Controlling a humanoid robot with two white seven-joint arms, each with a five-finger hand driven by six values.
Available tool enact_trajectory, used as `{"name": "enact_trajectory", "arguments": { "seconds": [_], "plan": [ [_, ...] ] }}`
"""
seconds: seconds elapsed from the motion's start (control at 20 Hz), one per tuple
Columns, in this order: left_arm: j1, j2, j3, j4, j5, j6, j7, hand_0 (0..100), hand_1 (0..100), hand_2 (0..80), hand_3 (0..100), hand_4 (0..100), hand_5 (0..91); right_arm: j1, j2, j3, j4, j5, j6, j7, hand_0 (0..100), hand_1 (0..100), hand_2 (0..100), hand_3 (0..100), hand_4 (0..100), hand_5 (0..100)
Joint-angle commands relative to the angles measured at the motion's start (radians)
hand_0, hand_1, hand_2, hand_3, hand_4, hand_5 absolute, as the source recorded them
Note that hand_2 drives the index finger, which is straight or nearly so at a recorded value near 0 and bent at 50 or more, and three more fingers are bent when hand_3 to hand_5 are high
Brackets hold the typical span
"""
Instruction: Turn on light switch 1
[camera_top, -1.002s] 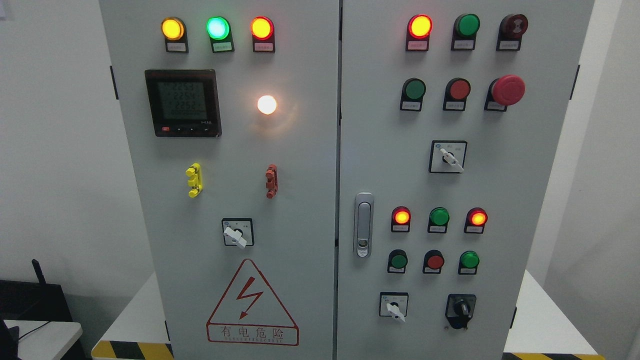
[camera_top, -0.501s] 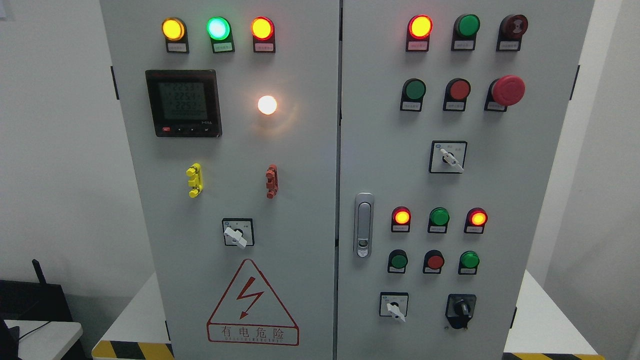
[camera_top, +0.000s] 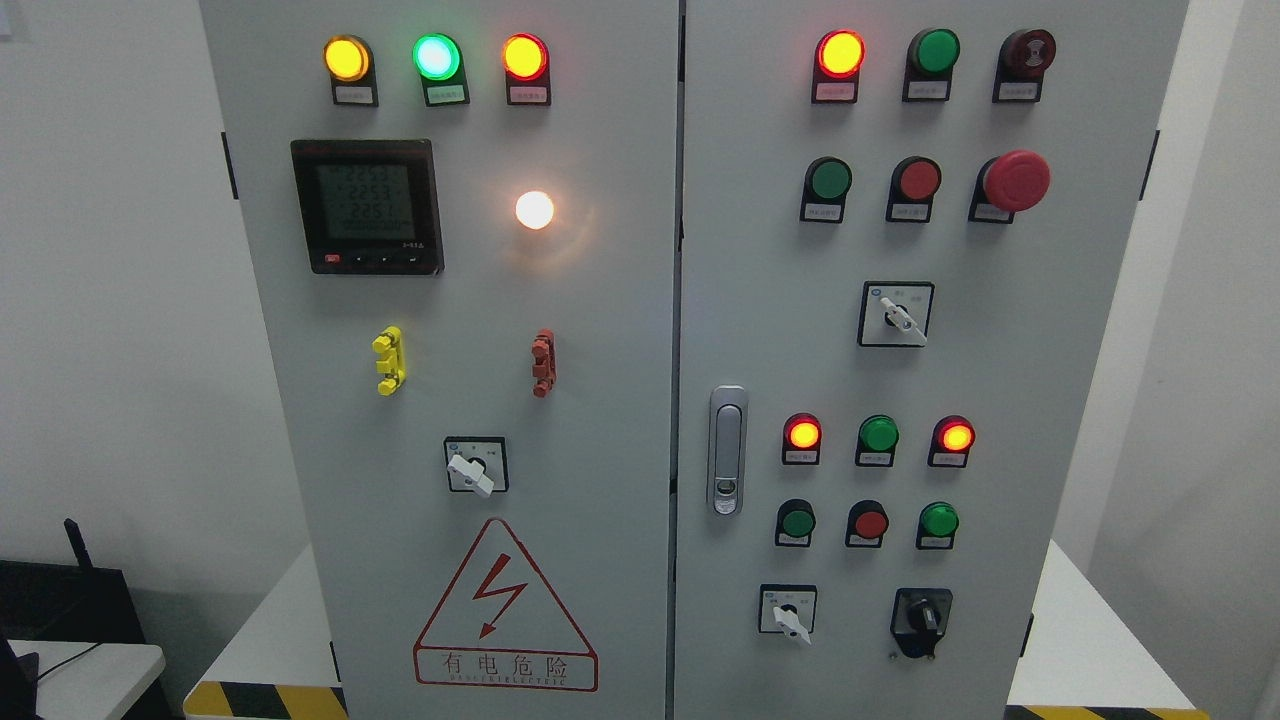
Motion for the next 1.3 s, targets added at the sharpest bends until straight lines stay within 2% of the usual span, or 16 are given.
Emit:
{"name": "enact_trajectory", "arguments": {
  "seconds": [0.0,0.25,1.25],
  "plan": [
    [-0.060,-0.051,-0.257,0.242,0.004,0.057,0.068,38,16,0.0,0,0,0.0,0.000,0.000,0.020,0.000,-0.026,0.000,-0.001,12,39,0,0,0,0],
    [-0.081,-0.085,-0.260,0.236,0.000,0.074,0.071,38,15,0.0,0,0,0.0,0.000,0.000,0.020,0.000,-0.026,0.000,-0.001,12,39,0,0,0,0],
    [-0.098,-0.090,-0.242,0.236,0.026,0.073,0.071,39,10,0.0,0,0,0.0,0.000,0.000,0.020,0.000,-0.026,0.000,-0.001,12,39,0,0,0,0]
  ]
}}
